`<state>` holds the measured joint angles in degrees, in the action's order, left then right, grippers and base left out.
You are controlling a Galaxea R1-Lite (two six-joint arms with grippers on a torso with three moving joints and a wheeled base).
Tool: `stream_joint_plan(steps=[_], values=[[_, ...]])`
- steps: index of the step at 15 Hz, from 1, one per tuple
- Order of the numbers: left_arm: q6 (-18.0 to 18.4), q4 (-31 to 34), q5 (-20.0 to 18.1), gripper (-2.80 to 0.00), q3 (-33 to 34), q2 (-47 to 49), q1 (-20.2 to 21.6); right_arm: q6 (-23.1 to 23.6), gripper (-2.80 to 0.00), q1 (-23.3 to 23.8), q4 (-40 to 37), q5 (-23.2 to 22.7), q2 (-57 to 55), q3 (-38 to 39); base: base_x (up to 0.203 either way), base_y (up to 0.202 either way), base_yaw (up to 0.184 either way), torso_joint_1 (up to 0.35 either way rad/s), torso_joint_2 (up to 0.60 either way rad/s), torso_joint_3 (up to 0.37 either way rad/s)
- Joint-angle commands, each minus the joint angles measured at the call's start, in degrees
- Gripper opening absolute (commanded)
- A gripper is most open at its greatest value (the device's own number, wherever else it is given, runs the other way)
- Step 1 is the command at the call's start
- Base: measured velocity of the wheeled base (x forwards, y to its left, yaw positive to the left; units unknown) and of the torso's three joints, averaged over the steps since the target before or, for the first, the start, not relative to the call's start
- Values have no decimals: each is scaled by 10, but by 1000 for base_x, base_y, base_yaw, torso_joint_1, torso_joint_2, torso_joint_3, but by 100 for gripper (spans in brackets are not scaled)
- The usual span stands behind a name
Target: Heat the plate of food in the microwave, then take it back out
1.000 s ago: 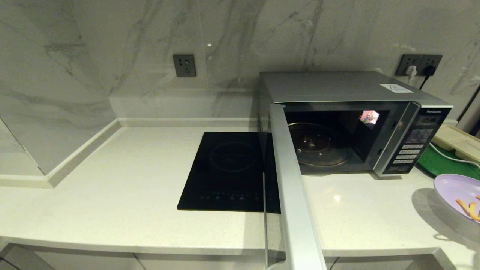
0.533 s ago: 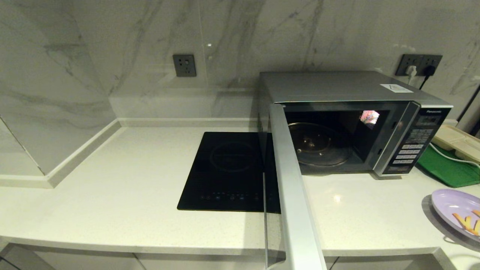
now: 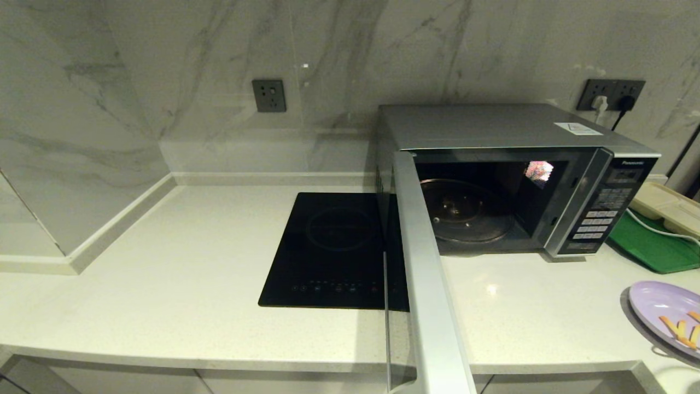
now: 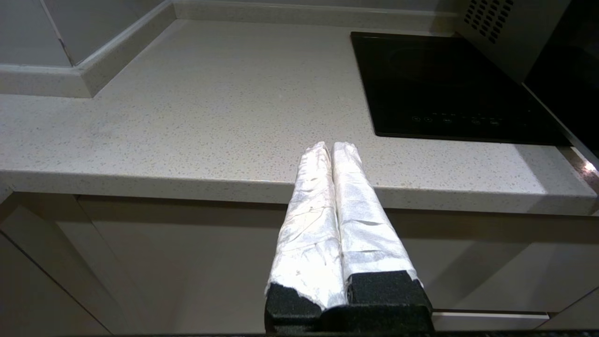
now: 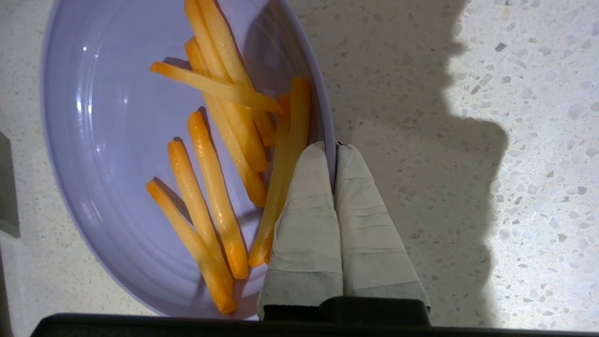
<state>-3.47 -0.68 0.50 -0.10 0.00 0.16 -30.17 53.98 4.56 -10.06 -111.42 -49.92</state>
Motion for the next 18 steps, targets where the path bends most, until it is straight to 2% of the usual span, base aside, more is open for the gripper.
stream_joint_plan(steps=[1,8,9,16,18], values=[[0,0,0,-280,0,0,0,-2,-280,3,1,-1,-10,1,0,0,0,0,0,0],[0,0,0,-280,0,0,0,4,-280,11,47,-2,-41,6,0,0,0,0,0,0],[0,0,0,-280,0,0,0,14,0,12,47,-3,-38,8,0,0,0,0,0,0],[0,0,0,-280,0,0,0,16,0,18,46,-20,22,23,0,0,0,0,0,0],[0,0,0,-280,0,0,0,25,0,17,44,-45,76,41,0,0,0,0,0,0]])
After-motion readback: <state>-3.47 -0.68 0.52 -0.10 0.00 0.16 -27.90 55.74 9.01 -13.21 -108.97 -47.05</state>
